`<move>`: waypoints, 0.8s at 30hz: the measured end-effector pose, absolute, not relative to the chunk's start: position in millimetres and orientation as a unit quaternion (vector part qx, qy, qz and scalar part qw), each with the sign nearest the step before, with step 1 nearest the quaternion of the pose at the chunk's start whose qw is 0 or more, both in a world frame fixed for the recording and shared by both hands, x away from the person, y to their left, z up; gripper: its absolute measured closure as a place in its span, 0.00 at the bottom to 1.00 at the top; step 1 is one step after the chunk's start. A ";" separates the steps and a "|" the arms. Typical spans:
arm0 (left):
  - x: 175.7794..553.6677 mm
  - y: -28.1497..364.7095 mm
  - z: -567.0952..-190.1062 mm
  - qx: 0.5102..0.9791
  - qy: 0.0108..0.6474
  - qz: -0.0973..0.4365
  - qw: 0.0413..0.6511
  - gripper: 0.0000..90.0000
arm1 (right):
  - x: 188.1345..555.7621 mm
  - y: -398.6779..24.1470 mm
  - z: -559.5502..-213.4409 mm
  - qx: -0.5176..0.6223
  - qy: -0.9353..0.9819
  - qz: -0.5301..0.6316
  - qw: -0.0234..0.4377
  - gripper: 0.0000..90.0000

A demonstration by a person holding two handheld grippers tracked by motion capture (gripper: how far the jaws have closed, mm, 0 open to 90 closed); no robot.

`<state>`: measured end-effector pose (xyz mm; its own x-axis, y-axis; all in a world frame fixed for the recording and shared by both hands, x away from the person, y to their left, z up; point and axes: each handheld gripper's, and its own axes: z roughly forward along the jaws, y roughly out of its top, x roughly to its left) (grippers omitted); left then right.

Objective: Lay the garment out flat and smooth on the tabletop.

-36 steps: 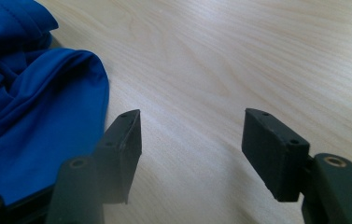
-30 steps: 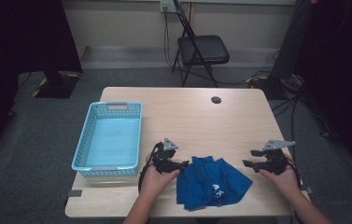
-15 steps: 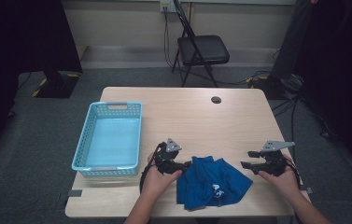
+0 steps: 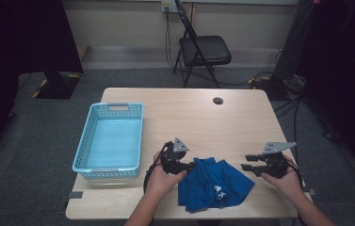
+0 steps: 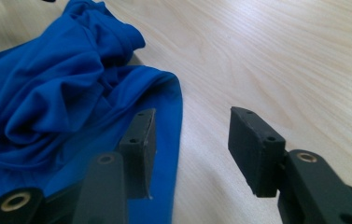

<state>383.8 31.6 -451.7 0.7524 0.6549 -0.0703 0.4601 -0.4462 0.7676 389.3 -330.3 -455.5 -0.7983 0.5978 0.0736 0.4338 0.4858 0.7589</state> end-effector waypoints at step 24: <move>358.8 38.0 -464.5 0.835 0.342 0.108 0.417 0.48 | 370.4 -301.8 -448.6 0.256 0.867 0.421 0.068 0.59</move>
